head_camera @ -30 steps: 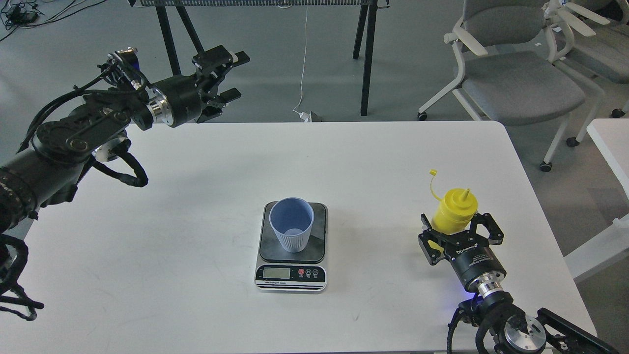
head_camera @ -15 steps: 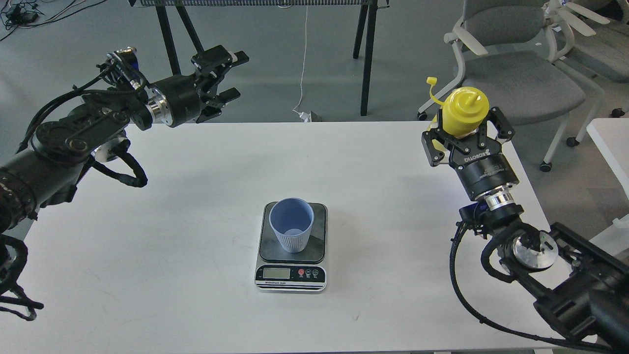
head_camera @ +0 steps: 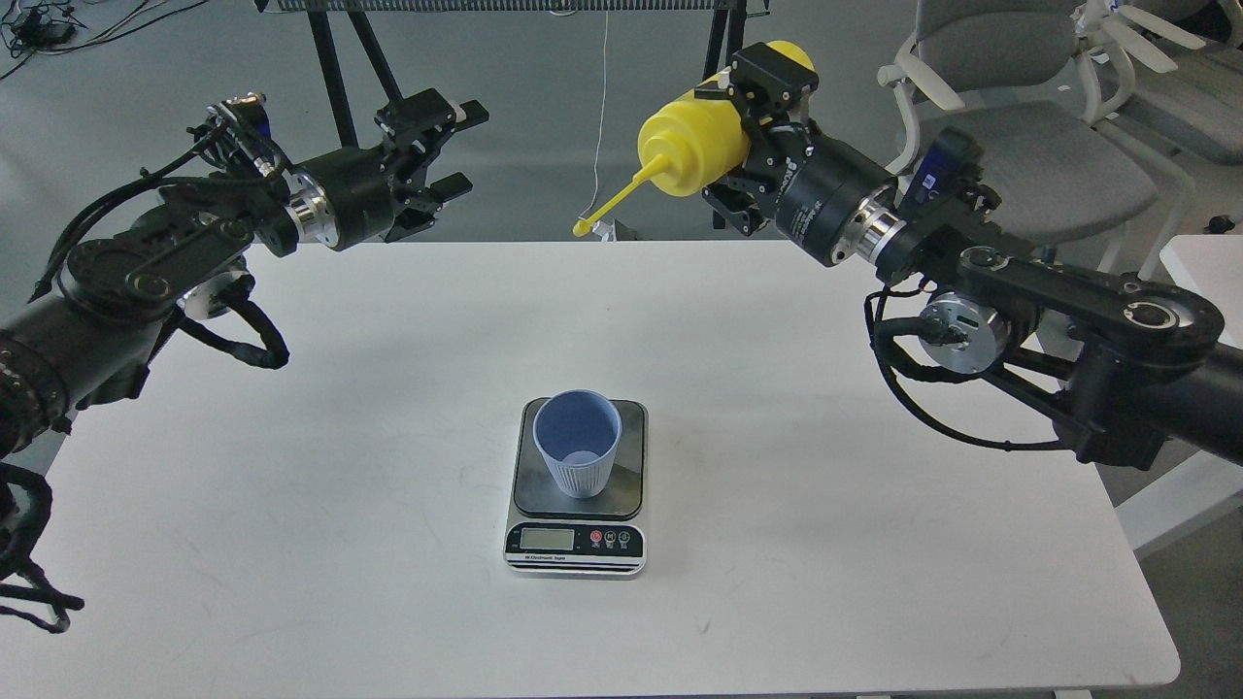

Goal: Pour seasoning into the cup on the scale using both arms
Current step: 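Lift the yellow bottle and tip it nozzle-down above the cup, then hold the inverted bottle over the cup to pour, then turn the bottle upright and carry it back toward its spot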

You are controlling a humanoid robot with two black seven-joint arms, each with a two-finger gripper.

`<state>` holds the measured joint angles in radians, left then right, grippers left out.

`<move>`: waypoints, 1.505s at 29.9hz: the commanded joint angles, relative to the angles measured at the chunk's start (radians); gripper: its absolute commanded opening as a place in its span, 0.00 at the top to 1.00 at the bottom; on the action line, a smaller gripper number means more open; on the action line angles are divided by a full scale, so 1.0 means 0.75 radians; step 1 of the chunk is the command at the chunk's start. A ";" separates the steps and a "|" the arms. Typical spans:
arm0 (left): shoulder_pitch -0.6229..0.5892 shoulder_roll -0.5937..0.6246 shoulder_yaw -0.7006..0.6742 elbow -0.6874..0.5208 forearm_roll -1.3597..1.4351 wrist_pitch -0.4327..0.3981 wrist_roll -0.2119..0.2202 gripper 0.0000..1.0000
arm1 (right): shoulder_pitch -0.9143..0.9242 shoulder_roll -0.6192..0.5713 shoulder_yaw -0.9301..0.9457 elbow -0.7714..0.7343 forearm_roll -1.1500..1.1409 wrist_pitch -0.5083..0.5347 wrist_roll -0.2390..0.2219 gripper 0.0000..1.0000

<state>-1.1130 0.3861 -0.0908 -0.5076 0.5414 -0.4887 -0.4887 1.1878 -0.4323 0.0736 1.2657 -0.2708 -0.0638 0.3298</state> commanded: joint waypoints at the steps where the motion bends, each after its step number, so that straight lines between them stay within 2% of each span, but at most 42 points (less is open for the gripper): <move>1: 0.001 0.005 -0.002 0.000 0.000 0.000 0.000 0.01 | 0.154 0.036 -0.220 -0.012 -0.117 -0.058 0.000 0.99; 11: 0.011 0.001 -0.004 0.000 0.002 0.000 0.000 0.01 | 0.355 0.161 -0.570 -0.137 -0.318 -0.113 -0.014 0.99; 23: 0.011 0.003 -0.004 0.000 0.000 0.000 0.000 0.01 | 0.357 0.439 -0.761 -0.384 -0.379 -0.115 -0.016 0.99; 30: 0.020 0.005 -0.004 0.000 0.000 0.000 0.000 0.01 | 0.341 0.513 -0.779 -0.430 -0.377 -0.115 -0.018 0.99; 45: 0.022 0.001 -0.004 0.000 0.000 0.000 0.000 0.01 | 0.300 0.544 -0.781 -0.430 -0.369 -0.111 -0.020 0.99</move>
<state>-1.0968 0.3869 -0.0937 -0.5078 0.5414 -0.4887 -0.4887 1.4168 -0.0268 -0.5123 0.9433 -0.5476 -0.1471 0.3144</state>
